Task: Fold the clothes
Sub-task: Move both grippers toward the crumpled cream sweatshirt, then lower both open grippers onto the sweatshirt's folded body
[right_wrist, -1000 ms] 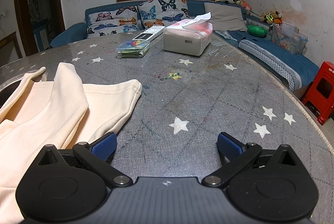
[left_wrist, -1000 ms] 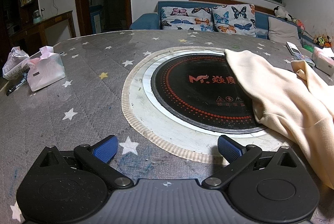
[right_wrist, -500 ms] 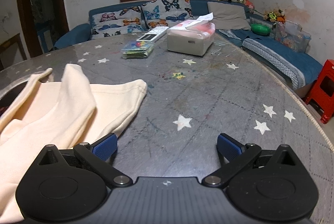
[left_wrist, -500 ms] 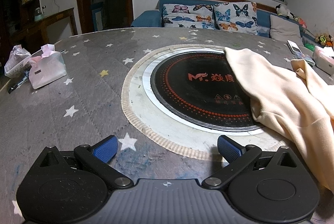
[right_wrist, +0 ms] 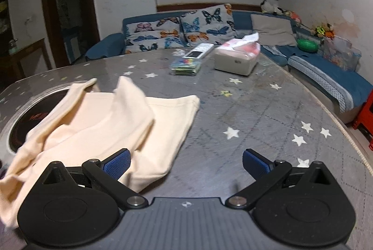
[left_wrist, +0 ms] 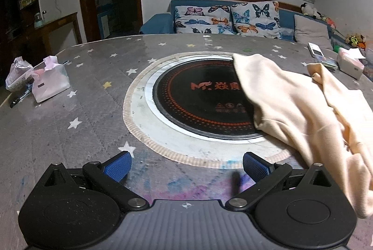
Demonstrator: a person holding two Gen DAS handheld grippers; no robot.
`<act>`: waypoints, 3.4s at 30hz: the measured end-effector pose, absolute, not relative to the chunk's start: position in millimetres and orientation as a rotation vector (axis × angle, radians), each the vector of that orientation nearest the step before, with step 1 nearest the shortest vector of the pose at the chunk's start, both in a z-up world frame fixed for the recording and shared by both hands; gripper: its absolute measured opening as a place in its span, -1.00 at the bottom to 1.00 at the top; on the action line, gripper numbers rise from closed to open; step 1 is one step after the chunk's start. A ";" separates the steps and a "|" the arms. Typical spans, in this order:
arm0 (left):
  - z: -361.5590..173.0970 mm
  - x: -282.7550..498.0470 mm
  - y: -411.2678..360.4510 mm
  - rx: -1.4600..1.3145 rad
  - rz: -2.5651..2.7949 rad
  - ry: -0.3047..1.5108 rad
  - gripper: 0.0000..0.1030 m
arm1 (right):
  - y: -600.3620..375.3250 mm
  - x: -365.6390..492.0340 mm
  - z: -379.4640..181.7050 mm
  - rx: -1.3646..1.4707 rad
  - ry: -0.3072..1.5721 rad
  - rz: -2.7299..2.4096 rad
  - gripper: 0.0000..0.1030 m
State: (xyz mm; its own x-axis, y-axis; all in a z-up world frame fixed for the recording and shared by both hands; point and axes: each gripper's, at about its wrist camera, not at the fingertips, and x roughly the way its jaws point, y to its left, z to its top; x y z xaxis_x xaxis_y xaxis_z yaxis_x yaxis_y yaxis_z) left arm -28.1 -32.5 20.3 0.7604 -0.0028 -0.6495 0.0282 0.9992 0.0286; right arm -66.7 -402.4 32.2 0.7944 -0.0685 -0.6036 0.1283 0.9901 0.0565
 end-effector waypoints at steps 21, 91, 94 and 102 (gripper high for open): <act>34.1 -52.2 -61.7 0.052 -0.073 0.721 1.00 | -360.3 -112.6 43.4 0.061 0.647 0.018 1.00; 56.9 -83.1 -122.6 0.101 -0.256 0.698 1.00 | -331.4 -136.1 55.4 0.023 0.651 0.078 0.99; 57.4 -83.1 -123.9 0.103 -0.258 0.697 1.00 | -330.9 -135.8 56.2 0.022 0.651 0.082 0.98; 59.9 -79.4 -126.3 0.106 -0.269 0.694 1.00 | -328.5 -130.2 59.6 0.015 0.650 0.090 0.98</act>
State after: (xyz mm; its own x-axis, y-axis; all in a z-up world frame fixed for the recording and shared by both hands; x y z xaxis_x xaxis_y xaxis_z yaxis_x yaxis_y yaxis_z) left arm -79.4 -126.3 59.9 0.7359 -0.2095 -0.6438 0.2799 0.9600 0.0076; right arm -130.2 -328.5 59.6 0.7923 0.0887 -0.6037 -0.0790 0.9960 0.0426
